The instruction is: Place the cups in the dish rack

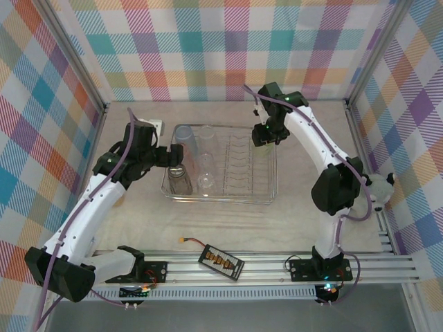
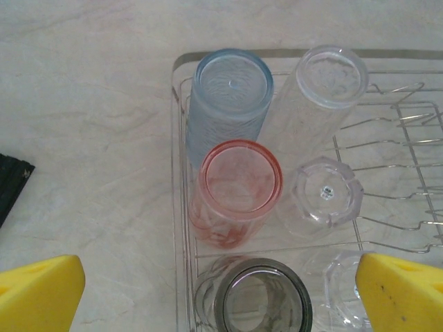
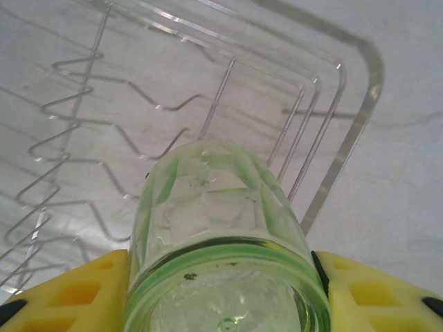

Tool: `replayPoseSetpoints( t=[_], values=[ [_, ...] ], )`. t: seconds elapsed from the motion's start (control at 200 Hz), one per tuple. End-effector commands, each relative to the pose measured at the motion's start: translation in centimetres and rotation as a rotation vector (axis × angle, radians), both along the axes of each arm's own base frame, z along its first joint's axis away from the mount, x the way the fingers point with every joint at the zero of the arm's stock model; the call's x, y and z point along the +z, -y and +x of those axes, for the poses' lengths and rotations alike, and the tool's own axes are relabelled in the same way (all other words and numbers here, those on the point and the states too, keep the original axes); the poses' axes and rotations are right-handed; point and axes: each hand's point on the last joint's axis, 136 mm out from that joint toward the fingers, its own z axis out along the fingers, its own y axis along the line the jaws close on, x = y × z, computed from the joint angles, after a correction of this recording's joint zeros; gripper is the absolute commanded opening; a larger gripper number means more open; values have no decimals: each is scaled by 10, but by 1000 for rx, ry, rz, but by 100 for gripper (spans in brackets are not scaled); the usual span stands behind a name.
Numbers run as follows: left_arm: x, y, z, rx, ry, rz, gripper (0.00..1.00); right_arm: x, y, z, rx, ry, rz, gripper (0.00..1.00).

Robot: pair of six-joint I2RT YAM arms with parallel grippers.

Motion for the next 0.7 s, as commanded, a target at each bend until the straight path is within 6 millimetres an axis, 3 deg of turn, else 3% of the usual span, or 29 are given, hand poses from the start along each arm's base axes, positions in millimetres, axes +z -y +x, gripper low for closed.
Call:
replayPoseSetpoints(
  t=[0.0, 0.475, 0.695],
  values=[
    [1, -4, -2, 25, 15, -28, 100, -13, 3, 14, 98, 70, -60, 19],
    [-8, 0, -10, -8, -4, -45, 100, -60, -15, 40, 301, 141, -85, 21],
    [-13, -3, -15, -12, -22, -22, 100, -83, -10, 45, 342, 108, -154, 23]
  ],
)
